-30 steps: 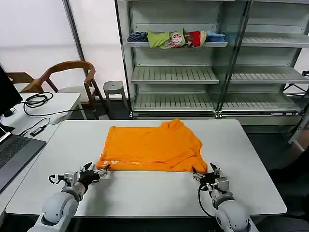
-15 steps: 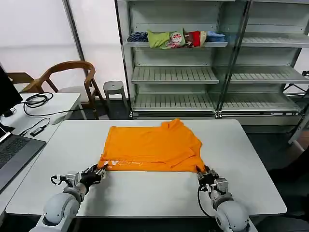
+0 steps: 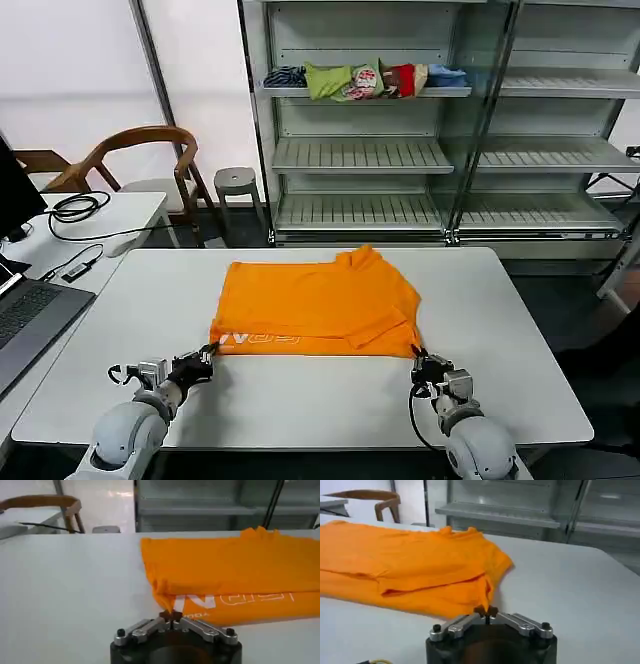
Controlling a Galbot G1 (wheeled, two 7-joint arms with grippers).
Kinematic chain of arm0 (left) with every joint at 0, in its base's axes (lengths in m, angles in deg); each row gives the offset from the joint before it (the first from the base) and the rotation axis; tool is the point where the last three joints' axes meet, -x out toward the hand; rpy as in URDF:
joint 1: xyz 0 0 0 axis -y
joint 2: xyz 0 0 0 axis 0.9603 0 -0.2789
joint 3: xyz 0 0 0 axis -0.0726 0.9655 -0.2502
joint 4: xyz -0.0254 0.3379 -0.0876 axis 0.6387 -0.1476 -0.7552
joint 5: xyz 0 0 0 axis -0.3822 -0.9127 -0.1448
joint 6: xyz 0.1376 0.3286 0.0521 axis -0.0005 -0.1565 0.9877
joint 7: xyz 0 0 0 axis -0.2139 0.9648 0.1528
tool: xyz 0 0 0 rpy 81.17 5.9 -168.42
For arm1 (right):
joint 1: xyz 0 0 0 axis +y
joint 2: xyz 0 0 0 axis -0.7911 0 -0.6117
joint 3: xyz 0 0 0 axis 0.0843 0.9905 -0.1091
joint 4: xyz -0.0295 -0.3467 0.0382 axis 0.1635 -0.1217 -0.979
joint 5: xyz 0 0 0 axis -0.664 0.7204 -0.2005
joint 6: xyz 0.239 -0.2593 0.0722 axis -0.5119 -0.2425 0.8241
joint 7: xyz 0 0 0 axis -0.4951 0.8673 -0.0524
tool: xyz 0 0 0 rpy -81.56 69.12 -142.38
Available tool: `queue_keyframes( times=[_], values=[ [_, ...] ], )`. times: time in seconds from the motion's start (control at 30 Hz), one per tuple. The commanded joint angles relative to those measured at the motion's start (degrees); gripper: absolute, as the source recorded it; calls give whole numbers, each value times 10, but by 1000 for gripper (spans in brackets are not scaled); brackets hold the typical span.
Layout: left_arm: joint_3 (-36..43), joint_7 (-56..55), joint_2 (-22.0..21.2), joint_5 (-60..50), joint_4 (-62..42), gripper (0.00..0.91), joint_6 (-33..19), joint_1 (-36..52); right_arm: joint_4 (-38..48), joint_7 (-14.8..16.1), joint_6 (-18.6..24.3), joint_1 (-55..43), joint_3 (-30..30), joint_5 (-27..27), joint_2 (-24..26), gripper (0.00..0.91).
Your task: Fold and organize the clothes.
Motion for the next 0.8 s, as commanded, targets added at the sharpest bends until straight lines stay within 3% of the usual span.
queue_keyframes(
  times=[0.03,0.33,0.8],
  values=[
    [-8,1,6,0,20,20,0,-22,-23,0,1,17,-1,3,3,0],
    [-42,7,30,20,78,20,-16,-110,-96,1,8,97,-15,18,18,0],
    [-89,12,28,22,151,20,-33,-227,-163,-1,20,198,-16,50,13,0]
  ],
)
